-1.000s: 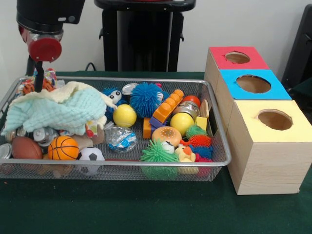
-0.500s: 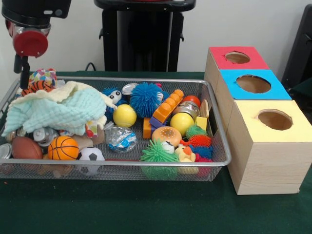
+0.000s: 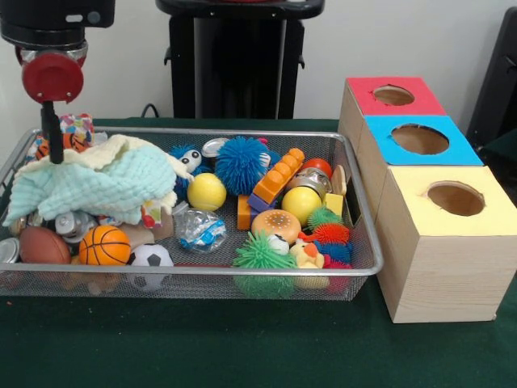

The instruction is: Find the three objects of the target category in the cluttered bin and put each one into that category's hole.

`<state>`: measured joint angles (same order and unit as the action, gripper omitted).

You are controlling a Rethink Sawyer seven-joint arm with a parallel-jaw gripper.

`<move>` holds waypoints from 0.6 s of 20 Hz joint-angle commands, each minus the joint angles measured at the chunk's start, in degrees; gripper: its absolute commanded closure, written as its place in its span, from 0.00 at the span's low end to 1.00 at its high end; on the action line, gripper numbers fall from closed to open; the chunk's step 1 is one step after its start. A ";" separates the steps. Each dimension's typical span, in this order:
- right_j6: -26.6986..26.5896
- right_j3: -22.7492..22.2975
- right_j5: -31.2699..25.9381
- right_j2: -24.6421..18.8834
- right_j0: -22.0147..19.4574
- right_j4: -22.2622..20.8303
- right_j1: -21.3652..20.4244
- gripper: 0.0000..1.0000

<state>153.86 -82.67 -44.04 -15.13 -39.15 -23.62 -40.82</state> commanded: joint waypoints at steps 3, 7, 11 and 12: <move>-17.54 -2.17 -10.46 -9.65 -0.08 4.03 1.76 0.00; -13.26 -2.31 -11.38 -9.50 1.38 5.82 1.70 0.00; -9.49 -3.33 -9.80 -8.78 2.60 6.93 1.60 0.00; -8.83 -3.57 -9.08 -8.62 2.83 7.02 1.71 0.00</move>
<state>152.70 -82.67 -48.59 -19.73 -37.83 -18.54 -40.79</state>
